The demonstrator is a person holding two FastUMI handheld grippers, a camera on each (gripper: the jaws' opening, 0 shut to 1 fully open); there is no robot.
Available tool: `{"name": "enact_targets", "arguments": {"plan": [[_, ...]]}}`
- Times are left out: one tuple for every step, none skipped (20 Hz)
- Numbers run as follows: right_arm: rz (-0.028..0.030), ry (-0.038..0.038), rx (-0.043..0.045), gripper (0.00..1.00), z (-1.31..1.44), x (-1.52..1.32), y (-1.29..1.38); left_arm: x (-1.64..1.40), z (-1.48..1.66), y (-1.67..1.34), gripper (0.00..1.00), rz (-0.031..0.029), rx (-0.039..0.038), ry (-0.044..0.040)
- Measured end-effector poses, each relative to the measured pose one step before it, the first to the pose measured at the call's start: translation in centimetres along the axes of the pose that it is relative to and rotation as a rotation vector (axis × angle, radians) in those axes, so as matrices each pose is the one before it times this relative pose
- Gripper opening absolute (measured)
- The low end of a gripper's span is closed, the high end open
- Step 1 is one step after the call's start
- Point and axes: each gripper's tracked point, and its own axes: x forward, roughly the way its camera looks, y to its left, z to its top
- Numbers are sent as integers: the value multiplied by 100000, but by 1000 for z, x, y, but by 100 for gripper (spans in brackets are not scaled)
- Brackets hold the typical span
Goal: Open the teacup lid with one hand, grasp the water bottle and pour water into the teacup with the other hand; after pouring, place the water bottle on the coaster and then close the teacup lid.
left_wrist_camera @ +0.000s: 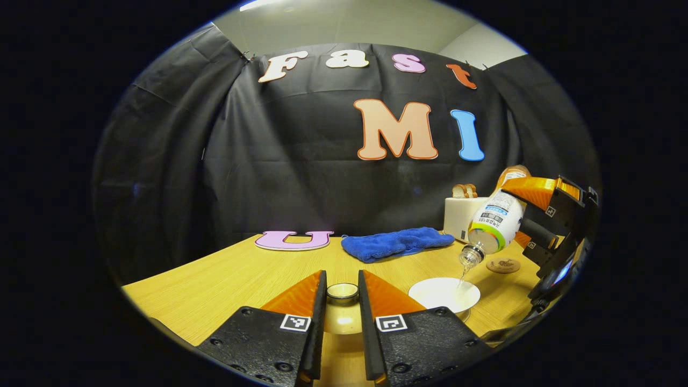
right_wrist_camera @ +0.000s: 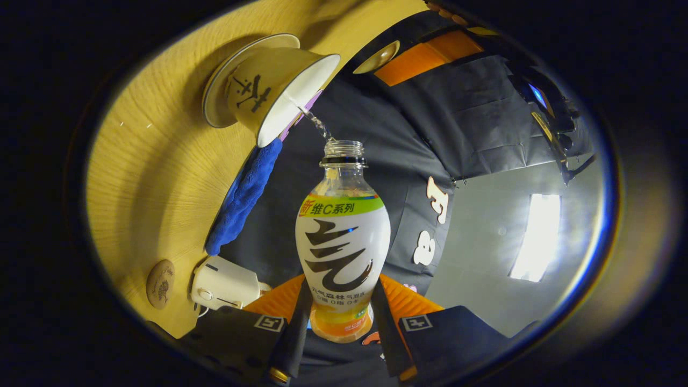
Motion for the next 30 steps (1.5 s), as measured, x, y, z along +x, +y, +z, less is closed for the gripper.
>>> {"name": "enact_targets", "arguments": {"plan": [[-109,13,-114,65,-20,115,-105,20,21,-14,30,-1,-12,-19],[134,19,114,65,-112,87,55,32,3,-7,30,1,-6,46],[409,375,333,65,-10,-140,121,-47,-38,-11,29,-4,-11,-25],[259,191,440,65,-104,-63,-54,22,93,28,29,-3,13,37],[535,170,1016,65,21,166,25,2,-50,-39,29,-6,-11,-20],[1093,407,1811,65,-77,12,134,4,-8,-21,29,9,-6,-39],[1762,677,2451,65,-190,43,257,1,-21,55,29,-14,64,7],[1904,1016,2561,65,-268,115,179,-27,2,-14,29,16,-12,-24],[1994,1202,3077,65,-270,56,279,27,38,-4,29,1,16,10],[2963,1447,4411,66,-243,86,389,-12,19,9,29,2,21,29],[3842,1620,5681,66,-392,149,619,-8,-34,-7,29,-3,-9,-23],[4115,1874,5903,66,-425,78,493,-8,-17,29,29,7,13,33],[3842,1845,5575,66,-857,450,317,46,5,-65,29,5,-2,-8],[3066,1216,5815,66,-224,61,381,-10,54,12,29,1,-6,-22],[2489,1189,6095,66,-173,25,535,-9,-70,31,29,7,12,19],[2585,980,6945,64,-94,-117,430,9,42,-21,29,9,8,-6],[2919,1179,8277,62,19,-85,431,1,-44,-42,29,5,10,17],[3556,1384,8775,62,-121,-199,539,-7,73,-4,29,0,-27,-71],[1918,1143,8655,63,-166,-39,-62,-13,-90,62,29,1,19,57],[580,1163,7608,63,-210,-141,-511,-1,54,-7,29,-7,-14,-36],[-76,939,6976,63,-175,209,-1384,8,-45,-9,29,-1,-6,-1],[74,562,7023,63,18,238,-963,-26,37,19,29,0,28,71],[200,785,7083,63,-220,533,-871,37,-14,-42,29,-11,-28,-48],[722,665,7597,67,-101,213,-757,-1,15,11,29,-3,20,56],[1020,569,8432,67,-375,241,-587,9,22,26,29,-5,-7,4],[955,363,8657,67,125,71,-447,11,31,-27,29,8,-22,-56],[493,190,7898,67,-166,208,-540,-88,-83,47,29,9,26,25],[171,29,6623,67,-21,-101,-508,18,18,-16,29,4,-6,-22],[-7,527,5622,63,-291,151,-703,19,-11,-36,29,2,2,5],[633,439,5358,65,-259,248,-359,-9,33,15,29,6,3,7]]}}
